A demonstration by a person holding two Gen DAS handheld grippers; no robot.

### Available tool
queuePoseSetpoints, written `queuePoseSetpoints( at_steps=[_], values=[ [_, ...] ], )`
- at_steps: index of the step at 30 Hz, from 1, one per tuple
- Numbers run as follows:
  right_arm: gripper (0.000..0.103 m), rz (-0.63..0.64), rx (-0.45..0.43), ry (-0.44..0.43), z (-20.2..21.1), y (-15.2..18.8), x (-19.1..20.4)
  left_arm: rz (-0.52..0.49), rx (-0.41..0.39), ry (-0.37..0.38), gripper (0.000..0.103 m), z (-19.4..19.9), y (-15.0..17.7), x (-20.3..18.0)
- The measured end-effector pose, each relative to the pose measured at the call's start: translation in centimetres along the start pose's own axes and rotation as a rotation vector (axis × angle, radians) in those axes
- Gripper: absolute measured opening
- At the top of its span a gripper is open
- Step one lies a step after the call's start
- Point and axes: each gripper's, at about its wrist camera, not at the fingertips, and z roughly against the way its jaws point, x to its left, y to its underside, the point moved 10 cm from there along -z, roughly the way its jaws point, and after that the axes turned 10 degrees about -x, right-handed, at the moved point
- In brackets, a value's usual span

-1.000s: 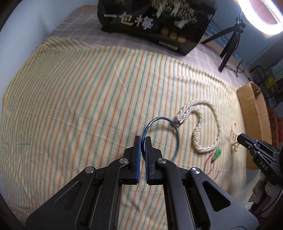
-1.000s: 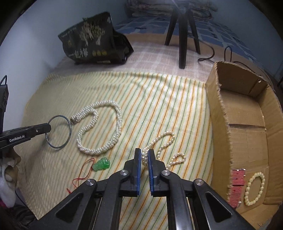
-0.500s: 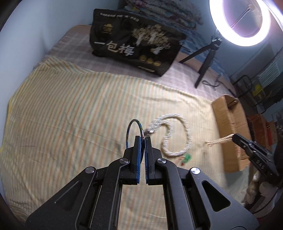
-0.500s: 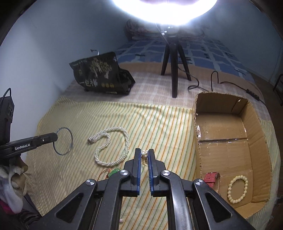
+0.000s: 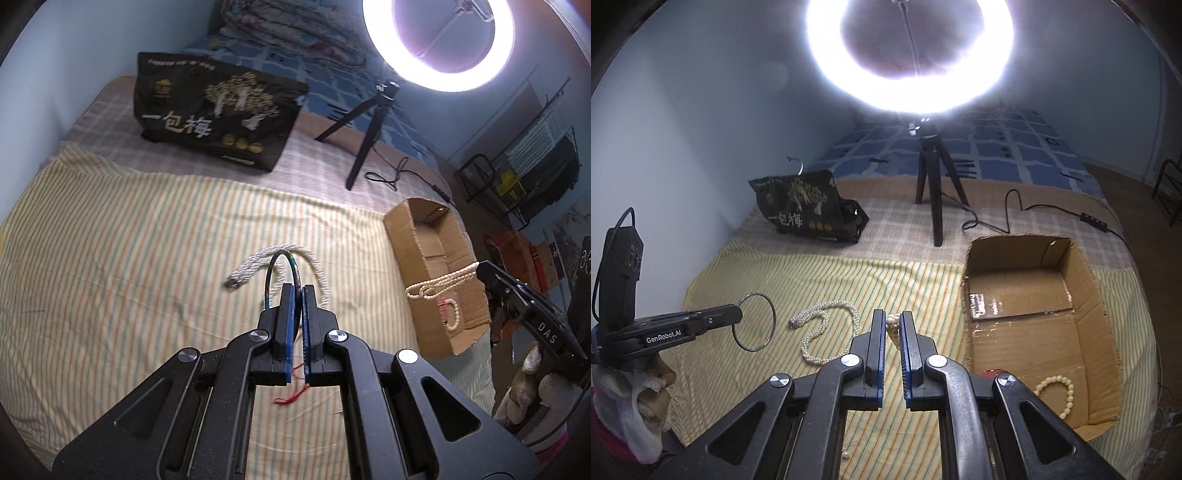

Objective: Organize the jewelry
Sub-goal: 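Carry the bangle in the left gripper and pearl strand in the right gripper to the box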

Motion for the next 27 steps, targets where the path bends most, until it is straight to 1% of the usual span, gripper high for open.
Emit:
queuePoseSetpoints(
  at_steps=[6,14,27],
  values=[
    [0.005,-0.025,-0.026,0.036,1.9,-0.5,-2.9,-0.03,-0.017,0.038,0.001,-0.2,-0.3,-3.3],
    [0.005,-0.059,-0.045,0.091,4.4,-0.2,-6.9,-0.086,-0.025,0.081,0.001,-1.0,-0.3,-8.1],
    [0.005,-0.093,-0.027,0.156,6.9,2.1,-12.4,-0.164,-0.011,0.152,0.001,-3.1,0.9,-15.1]
  ],
)
